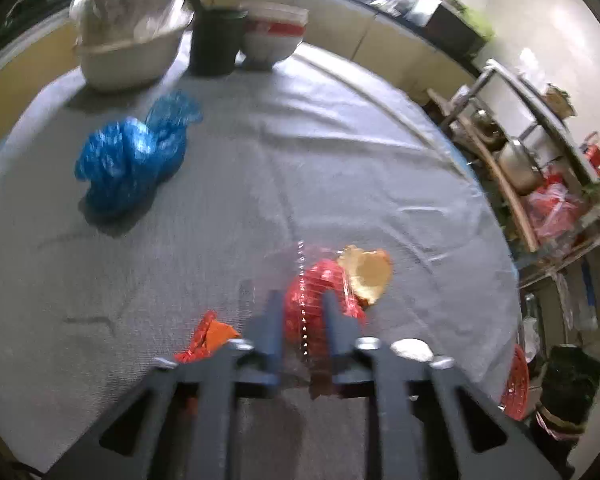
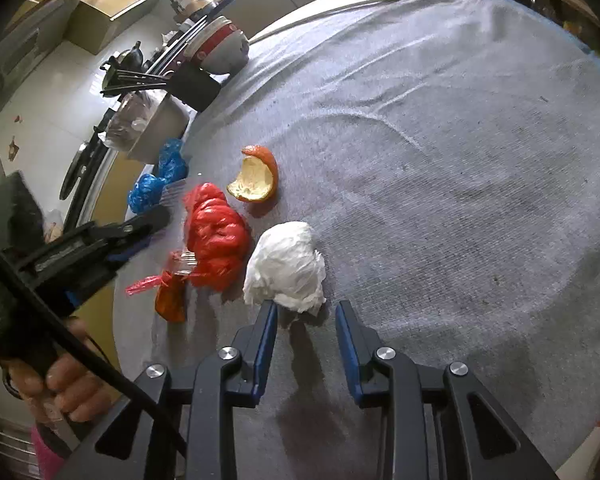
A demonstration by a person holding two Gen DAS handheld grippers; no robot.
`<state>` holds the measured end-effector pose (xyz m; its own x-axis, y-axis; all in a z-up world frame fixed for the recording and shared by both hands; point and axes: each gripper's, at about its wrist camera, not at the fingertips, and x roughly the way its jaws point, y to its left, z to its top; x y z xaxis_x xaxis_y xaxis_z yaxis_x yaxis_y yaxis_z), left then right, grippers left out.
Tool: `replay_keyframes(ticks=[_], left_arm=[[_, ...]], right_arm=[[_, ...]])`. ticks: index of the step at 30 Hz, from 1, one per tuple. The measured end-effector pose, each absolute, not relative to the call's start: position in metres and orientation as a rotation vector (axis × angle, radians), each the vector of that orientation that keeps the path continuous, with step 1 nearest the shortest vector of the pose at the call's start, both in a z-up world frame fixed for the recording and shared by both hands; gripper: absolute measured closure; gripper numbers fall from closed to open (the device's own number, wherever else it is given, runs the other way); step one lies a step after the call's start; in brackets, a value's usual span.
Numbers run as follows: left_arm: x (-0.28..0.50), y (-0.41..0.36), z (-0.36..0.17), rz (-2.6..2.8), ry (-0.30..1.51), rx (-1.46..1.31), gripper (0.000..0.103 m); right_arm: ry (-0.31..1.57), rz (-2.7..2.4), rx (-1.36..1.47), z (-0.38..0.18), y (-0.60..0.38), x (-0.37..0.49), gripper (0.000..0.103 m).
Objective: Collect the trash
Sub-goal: 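Grasp the clear plastic tray with the left gripper and lift it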
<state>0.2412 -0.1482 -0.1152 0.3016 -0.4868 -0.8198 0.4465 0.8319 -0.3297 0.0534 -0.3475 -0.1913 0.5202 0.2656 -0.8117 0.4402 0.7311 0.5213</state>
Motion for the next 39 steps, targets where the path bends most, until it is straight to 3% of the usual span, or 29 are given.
replay_keyframes(ticks=[10, 12, 14, 15, 19, 21, 24, 31, 32, 39], left_arm=[[0.219, -0.123, -0.116, -0.685, 1.117, -0.072, 0.095], [0.226, -0.115, -0.116, -0.639, 1.119, -0.098, 0.08], [0.232, -0.109, -0.115, -0.599, 1.114, -0.121, 0.043], [0.236, -0.106, -0.114, -0.578, 1.096, -0.131, 0.041], [0.251, -0.114, -0.117, -0.59, 1.117, -0.148, 0.04], [0.259, -0.124, -0.122, -0.593, 1.137, -0.145, 0.04], [0.265, -0.143, -0.131, -0.596, 1.168, -0.126, 0.04], [0.251, -0.144, -0.136, -0.62, 1.123, -0.038, 0.042], [0.249, -0.137, -0.135, -0.618, 1.111, -0.021, 0.045], [0.225, -0.073, -0.127, -0.619, 1.036, 0.108, 0.046]], right_arm=[[1.009, -0.145, 0.817, -0.185, -0.355, 0.04, 0.067], [1.004, -0.119, 0.866, -0.184, -0.357, 0.044, 0.06], [0.986, -0.127, 0.855, -0.181, -0.357, 0.048, 0.039], [0.969, -0.136, 0.844, -0.178, -0.358, 0.05, 0.038], [0.952, -0.129, 0.77, -0.176, -0.351, 0.067, 0.04], [0.983, -0.14, 0.75, -0.184, -0.348, 0.078, 0.055], [0.989, -0.141, 0.738, -0.193, -0.345, 0.082, 0.062], [0.996, -0.131, 0.723, -0.195, -0.344, 0.082, 0.064], [0.995, -0.132, 0.721, -0.195, -0.344, 0.082, 0.064], [0.994, -0.138, 0.707, -0.193, -0.34, 0.076, 0.064]])
